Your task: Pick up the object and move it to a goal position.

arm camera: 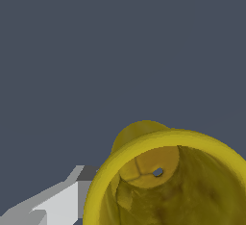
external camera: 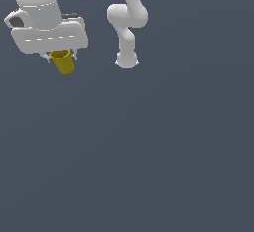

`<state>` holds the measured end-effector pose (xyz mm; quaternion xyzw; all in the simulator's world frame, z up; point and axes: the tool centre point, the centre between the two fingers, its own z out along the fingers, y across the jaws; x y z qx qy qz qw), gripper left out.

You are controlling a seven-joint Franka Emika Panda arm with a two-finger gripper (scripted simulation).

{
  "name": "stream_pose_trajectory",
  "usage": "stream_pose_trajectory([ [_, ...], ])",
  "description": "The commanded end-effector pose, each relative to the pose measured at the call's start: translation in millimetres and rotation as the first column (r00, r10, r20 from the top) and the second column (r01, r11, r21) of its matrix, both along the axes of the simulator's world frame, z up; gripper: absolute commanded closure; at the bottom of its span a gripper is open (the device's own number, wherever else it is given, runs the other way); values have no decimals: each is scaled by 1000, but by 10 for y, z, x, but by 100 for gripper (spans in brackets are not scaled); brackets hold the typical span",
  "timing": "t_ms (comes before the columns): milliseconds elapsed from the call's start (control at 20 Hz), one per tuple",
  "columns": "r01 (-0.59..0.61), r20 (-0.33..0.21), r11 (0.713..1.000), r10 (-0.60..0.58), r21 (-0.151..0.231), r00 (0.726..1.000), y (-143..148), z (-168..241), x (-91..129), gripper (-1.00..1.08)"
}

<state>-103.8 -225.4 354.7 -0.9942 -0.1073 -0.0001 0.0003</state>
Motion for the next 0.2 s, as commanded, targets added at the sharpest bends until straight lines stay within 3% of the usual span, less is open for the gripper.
stream_pose_trajectory([
  [0, -1, 0, 1000, 1, 0, 1000, -33, 60, -8, 108],
  [150, -1, 0, 1000, 1, -1, 1000, -42, 75, -4, 108],
])
